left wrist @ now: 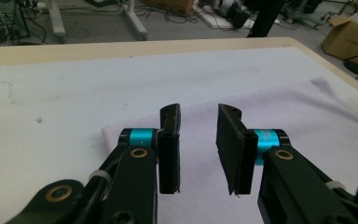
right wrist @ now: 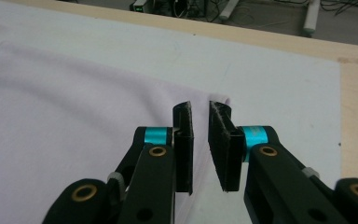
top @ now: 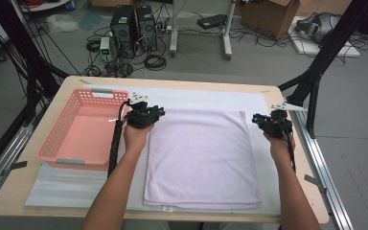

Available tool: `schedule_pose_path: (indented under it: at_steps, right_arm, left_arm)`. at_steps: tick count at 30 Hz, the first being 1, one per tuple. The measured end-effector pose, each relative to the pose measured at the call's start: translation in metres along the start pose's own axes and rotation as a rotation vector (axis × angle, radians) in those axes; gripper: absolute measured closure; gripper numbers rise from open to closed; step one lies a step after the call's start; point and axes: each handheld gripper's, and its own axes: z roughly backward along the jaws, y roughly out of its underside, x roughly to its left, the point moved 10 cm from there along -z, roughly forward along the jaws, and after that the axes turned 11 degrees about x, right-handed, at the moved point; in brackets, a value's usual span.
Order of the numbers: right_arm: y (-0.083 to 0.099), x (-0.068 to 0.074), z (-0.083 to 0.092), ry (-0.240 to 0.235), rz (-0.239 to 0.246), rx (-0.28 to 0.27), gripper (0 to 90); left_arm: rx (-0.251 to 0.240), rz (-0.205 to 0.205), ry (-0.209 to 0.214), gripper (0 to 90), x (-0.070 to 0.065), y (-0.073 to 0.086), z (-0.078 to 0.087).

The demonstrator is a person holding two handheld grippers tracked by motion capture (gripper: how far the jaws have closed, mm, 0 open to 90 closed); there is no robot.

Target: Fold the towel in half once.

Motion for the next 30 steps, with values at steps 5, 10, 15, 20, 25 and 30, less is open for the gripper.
schedule_pose_path:
  at_steps: [5,10,15,20,25,30]
  right_arm:
    - [0.017,0.012,0.011,-0.023,0.015,0.018,79.4]
    - [0.038,0.024,0.025,-0.043,0.027,0.014,75.3]
    - [0.061,0.036,0.037,-0.056,0.045,0.027,69.8]
    - [0.081,0.044,0.046,-0.065,0.063,0.029,63.4]
    - [0.099,0.051,0.056,-0.071,0.073,0.036,61.1]
    - [0.117,0.058,0.065,-0.069,0.088,0.046,61.1]
  left_arm:
    - [-0.012,-0.012,0.028,69.3,-0.014,0.016,0.012]
    - [-0.012,-0.039,0.043,63.4,-0.028,0.032,0.023]
    - [-0.02,-0.045,0.063,60.2,-0.037,0.049,0.035]
    - [-0.003,-0.079,0.059,60.1,-0.044,0.069,0.046]
    - [0.012,-0.08,0.065,60.0,-0.045,0.092,0.058]
    - [0.022,-0.079,0.083,56.6,-0.048,0.112,0.075]
